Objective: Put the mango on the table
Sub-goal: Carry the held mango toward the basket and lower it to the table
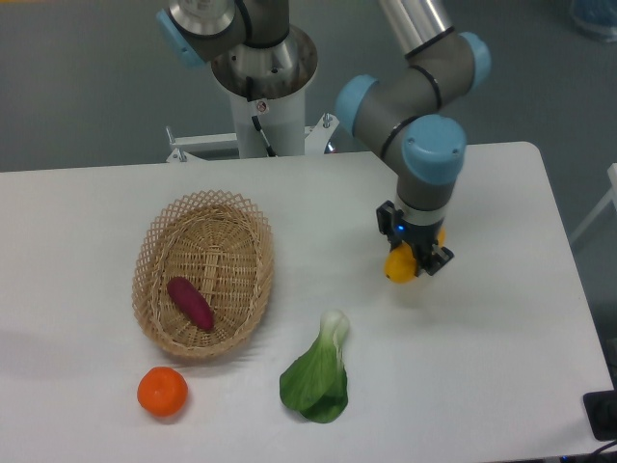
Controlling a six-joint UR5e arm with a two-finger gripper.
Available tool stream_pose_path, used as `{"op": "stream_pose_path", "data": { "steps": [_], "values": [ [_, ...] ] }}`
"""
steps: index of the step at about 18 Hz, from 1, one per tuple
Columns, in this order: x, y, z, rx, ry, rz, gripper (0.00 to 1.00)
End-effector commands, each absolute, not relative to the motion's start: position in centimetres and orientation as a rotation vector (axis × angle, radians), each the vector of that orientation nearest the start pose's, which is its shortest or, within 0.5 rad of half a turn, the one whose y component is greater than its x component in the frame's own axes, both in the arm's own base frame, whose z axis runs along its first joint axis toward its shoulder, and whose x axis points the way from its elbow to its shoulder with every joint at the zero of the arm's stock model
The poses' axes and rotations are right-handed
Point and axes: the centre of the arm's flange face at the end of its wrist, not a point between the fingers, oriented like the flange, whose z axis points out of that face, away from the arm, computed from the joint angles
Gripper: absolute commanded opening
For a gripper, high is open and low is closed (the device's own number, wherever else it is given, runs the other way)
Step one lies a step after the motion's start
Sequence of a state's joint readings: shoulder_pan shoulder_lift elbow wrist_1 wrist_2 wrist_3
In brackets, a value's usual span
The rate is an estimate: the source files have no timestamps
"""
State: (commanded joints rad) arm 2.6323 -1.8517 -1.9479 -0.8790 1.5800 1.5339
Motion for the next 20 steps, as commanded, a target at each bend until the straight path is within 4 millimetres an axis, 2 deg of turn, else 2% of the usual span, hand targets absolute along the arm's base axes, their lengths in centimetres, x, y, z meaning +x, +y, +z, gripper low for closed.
{"op": "stream_pose_path", "data": {
  "steps": [3, 4, 7, 9, 13, 17, 20],
  "values": [
    [-36.0, 36.9, 22.7, -3.044, 0.817, 0.005, 0.49],
    [-35.2, 36.6, 22.7, -3.043, 0.827, -0.002, 0.49],
    [-32.5, 37.4, 22.1, -3.031, 0.887, -0.027, 0.51],
    [-31.5, 36.9, 21.9, -3.033, 0.897, -0.043, 0.53],
    [-30.0, 36.0, 21.2, -3.036, 0.904, -0.071, 0.59],
    [-30.0, 36.1, 21.6, -3.032, 0.895, -0.059, 0.84],
    [-30.2, 36.3, 22.5, -3.024, 0.874, -0.015, 0.96]
  ]
}}
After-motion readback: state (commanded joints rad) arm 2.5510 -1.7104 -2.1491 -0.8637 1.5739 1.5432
